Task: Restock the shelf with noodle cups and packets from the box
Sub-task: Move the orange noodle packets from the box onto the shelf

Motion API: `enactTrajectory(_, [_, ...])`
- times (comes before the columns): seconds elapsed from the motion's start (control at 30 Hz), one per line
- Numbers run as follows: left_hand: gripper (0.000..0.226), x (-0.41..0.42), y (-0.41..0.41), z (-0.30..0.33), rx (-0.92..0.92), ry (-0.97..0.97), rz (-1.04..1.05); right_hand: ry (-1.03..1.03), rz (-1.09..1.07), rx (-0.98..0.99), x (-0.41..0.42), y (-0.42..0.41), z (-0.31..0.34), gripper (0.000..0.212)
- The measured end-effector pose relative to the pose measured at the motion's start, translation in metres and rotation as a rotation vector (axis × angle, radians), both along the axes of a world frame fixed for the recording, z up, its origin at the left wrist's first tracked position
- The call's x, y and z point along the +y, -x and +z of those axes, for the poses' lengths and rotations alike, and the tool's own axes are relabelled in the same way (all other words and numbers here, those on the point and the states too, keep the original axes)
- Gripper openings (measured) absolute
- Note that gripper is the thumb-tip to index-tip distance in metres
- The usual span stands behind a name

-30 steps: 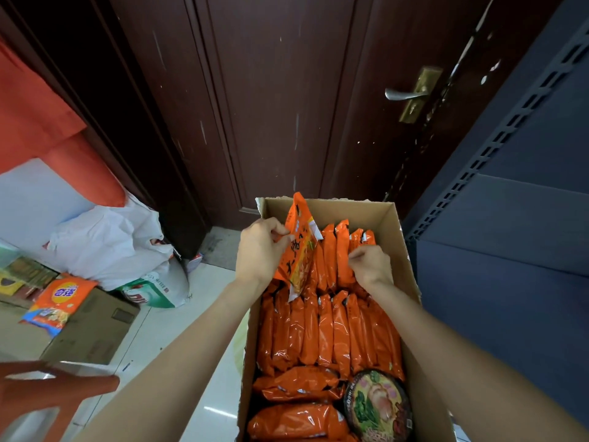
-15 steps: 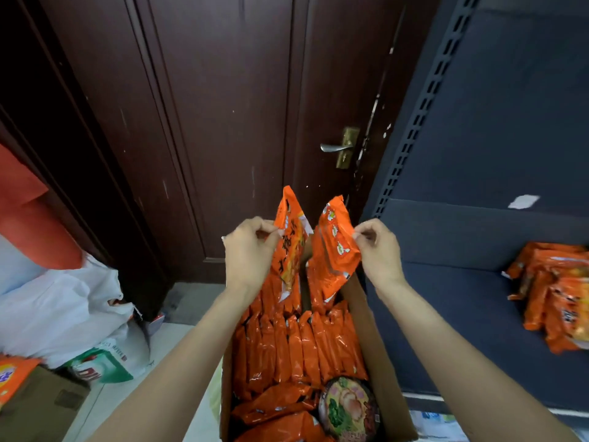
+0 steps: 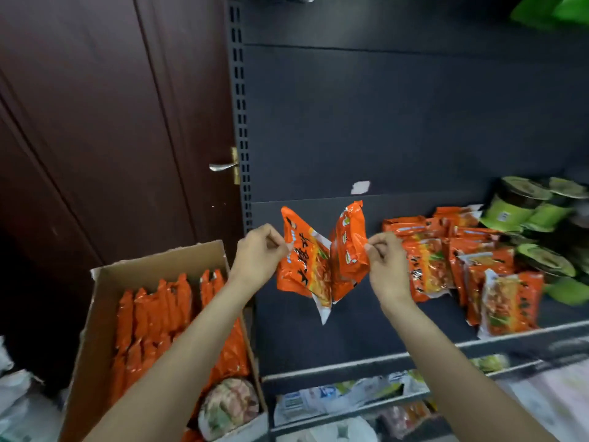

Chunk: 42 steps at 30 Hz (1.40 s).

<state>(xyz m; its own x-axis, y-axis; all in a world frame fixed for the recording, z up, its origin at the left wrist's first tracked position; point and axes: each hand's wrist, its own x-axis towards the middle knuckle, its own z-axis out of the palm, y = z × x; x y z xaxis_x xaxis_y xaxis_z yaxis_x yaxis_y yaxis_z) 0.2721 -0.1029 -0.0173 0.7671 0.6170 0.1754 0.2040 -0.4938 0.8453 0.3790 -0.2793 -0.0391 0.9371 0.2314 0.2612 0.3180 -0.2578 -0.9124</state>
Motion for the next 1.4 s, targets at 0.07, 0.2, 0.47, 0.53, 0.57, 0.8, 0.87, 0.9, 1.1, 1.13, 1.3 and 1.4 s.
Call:
enactTrajectory(0.07, [0.021,-0.038,-0.025,-0.006,0.020,0.025,-0.036,-0.005,-0.032,0.007,-0.043,-0.018,-0.003,0.009])
enactTrajectory(0.2, [0.019,-0.106,-0.075,-0.025,0.047,0.153,-0.066,0.012,-0.081,0.003,-0.119,-0.053,-0.012,0.008])
enactTrajectory(0.47, [0.023,-0.182,-0.159,-0.061,-0.039,0.288,-0.022,0.099,-0.046,-0.004,-0.196,-0.111,-0.038,0.008])
enactTrajectory(0.53, [0.025,-0.194,-0.175,-0.073,-0.093,0.332,0.000,0.147,-0.026,-0.047,-0.199,-0.118,-0.047,0.011])
enactTrajectory(0.57, [0.026,-0.199,-0.182,-0.081,-0.115,0.343,0.014,0.178,-0.009,-0.070,-0.200,-0.121,-0.052,0.013])
enactTrajectory(0.8, [0.026,-0.207,-0.206,-0.139,0.056,0.272,-0.024,0.316,0.131,-0.121,-0.190,-0.135,-0.099,0.013])
enactTrajectory(0.87, [0.018,-0.205,-0.204,-0.145,0.141,0.223,-0.051,0.343,0.172,-0.099,-0.187,-0.133,-0.115,0.013])
enactTrajectory(0.9, [0.013,-0.203,-0.203,-0.146,0.153,0.219,-0.050,0.361,0.188,-0.085,-0.186,-0.133,-0.123,0.014])
enactTrajectory(1.1, [0.045,-0.207,-0.195,-0.141,0.061,0.498,-0.125,0.423,0.201,-0.041,-0.184,-0.133,-0.140,0.044])
enactTrajectory(1.13, [0.049,-0.209,-0.195,-0.142,0.071,0.515,-0.158,0.427,0.197,-0.048,-0.185,-0.133,-0.139,0.049])
enactTrajectory(1.3, [0.058,-0.214,-0.196,-0.138,0.176,0.464,-0.216,0.471,0.187,-0.020,-0.186,-0.134,-0.132,0.052])
enactTrajectory(1.4, [0.050,-0.212,-0.191,-0.125,0.238,0.320,-0.194,0.469,0.165,-0.020,-0.182,-0.132,-0.125,0.047])
